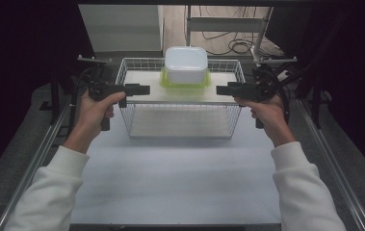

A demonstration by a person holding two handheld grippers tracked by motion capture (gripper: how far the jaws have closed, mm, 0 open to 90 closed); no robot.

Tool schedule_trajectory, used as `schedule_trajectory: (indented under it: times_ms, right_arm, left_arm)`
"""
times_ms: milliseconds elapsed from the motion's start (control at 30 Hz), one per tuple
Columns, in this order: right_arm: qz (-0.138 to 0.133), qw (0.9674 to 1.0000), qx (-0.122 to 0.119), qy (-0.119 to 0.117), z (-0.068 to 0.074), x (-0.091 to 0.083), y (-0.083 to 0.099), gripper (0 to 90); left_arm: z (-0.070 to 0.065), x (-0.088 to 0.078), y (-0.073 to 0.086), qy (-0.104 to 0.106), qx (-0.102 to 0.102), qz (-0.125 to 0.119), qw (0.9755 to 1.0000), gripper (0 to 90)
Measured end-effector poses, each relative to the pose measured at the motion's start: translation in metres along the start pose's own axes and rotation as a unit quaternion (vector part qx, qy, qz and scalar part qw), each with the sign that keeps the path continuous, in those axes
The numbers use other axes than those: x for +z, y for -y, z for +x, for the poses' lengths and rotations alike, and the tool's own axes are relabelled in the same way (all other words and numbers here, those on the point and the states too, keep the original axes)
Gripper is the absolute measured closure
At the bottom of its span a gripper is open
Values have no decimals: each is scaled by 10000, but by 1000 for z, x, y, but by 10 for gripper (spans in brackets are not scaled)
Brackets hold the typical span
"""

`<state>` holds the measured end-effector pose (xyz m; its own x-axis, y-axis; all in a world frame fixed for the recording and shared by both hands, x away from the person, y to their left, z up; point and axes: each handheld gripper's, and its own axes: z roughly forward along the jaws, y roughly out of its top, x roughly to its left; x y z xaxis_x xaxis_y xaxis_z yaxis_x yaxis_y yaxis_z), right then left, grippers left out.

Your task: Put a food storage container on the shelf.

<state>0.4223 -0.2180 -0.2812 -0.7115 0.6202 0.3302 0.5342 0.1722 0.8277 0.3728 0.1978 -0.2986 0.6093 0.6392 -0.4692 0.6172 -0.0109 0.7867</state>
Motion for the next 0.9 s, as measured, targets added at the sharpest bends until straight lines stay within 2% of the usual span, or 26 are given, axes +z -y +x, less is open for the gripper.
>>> schedule_trajectory:
  times_ms: [100,200,233,300,400,433,467,600,767,867,900]
  right_arm:
    - [76,9998,-159,50,5,-3,12,302]
    - [156,9996,-229,102,10,-6,30,303]
    - [156,9996,-229,102,10,-6,30,303]
    - [248,9991,-304,166,13,-8,43,302]
    - [237,9988,-360,218,16,-11,60,303]
    - [235,9990,-324,204,17,-13,74,303]
    - [235,9990,-324,204,17,-13,74,303]
    - [351,9984,-311,303,16,-12,105,302]
    - [633,9974,-112,338,5,-9,145,292]
    - [740,9964,-1,415,-3,-8,164,287]
    - [746,9963,58,415,-5,-9,169,287]
  left_arm:
    - [-2,-4,14,-66,89,60,9999,332]
    - [-1,-7,29,-99,124,125,9998,318]
    - [0,-8,34,-140,144,157,9997,317]
    - [2,-9,46,-239,167,211,9994,315]
    - [5,-8,66,-276,184,262,9991,307]
    - [6,-7,74,-266,197,283,9990,300]
    - [8,-6,81,-273,214,310,9989,300]
    - [16,4,110,-335,241,562,9976,290]
    - [29,15,140,-485,220,796,9954,281]
    - [37,21,156,-514,96,821,9952,278]
    - [41,24,161,-554,88,934,9940,277]
